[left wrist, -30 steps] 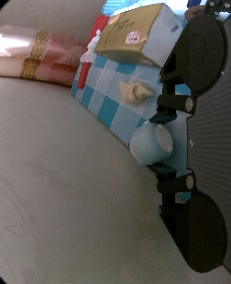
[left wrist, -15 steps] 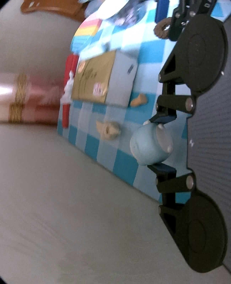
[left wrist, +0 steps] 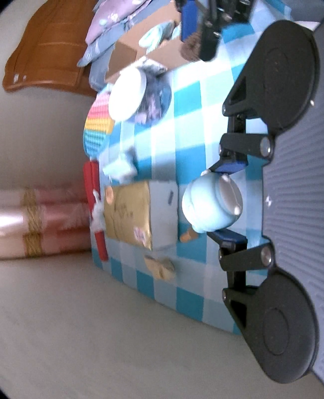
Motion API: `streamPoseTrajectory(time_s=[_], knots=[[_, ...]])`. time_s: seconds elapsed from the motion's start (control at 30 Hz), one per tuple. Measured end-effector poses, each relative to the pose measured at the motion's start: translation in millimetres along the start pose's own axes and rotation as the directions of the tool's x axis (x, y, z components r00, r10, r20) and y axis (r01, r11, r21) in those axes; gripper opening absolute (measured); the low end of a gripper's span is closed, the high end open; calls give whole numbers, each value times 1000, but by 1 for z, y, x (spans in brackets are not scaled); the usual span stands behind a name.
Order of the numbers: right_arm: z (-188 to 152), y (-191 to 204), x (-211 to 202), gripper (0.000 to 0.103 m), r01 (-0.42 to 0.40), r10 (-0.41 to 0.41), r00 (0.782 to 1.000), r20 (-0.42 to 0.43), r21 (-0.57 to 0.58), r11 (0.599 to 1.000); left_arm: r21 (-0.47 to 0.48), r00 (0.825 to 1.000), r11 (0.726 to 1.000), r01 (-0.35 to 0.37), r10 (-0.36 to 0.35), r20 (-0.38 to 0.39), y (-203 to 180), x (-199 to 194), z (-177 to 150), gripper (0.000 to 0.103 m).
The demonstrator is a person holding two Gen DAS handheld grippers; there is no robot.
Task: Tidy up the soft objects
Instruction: 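Carry the pot and hair tie to the box and open the right tool over it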
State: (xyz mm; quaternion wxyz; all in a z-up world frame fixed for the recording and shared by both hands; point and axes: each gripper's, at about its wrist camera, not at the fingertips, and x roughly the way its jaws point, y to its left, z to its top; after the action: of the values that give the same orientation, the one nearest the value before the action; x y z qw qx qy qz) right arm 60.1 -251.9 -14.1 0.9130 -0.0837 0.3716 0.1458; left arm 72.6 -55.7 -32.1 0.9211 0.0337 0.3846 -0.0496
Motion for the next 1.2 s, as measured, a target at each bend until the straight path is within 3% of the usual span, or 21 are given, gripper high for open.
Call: streamPoseTrajectory(time_s=[0.23, 0.37, 0.4, 0.53, 0.57, 0.8, 1.0, 1.2], knots=[[5, -50, -16, 45, 120, -123, 990, 63, 42, 992, 44, 999, 998, 47, -47, 8, -29, -4, 11, 44], [5, -70, -6, 47, 138, -143, 987, 69, 64, 988, 53, 997, 996, 70, -71, 9, -43, -2, 21, 44], [4, -75, -2, 51, 135, -139, 988, 66, 75, 988, 60, 997, 995, 79, -79, 7, -47, -1, 24, 44], [-2, -83, 2, 99, 112, -120, 989, 90, 87, 990, 104, 994, 989, 106, -108, 12, -66, 3, 38, 44], [-4, -82, 1, 102, 99, -108, 989, 102, 89, 991, 114, 993, 987, 114, -116, 13, -71, 4, 43, 44], [-12, -87, -2, 103, 43, -53, 994, 100, 95, 995, 229, 975, 950, 214, -222, 11, -115, 16, 83, 44], [-22, -93, -6, 103, 48, -58, 994, 90, 112, 993, 325, 937, 885, 334, -350, -11, -163, 27, 114, 45], [-26, -99, -14, 103, 56, -71, 993, 92, 153, 987, 364, 924, 856, 367, -379, -40, -203, 54, 133, 45]])
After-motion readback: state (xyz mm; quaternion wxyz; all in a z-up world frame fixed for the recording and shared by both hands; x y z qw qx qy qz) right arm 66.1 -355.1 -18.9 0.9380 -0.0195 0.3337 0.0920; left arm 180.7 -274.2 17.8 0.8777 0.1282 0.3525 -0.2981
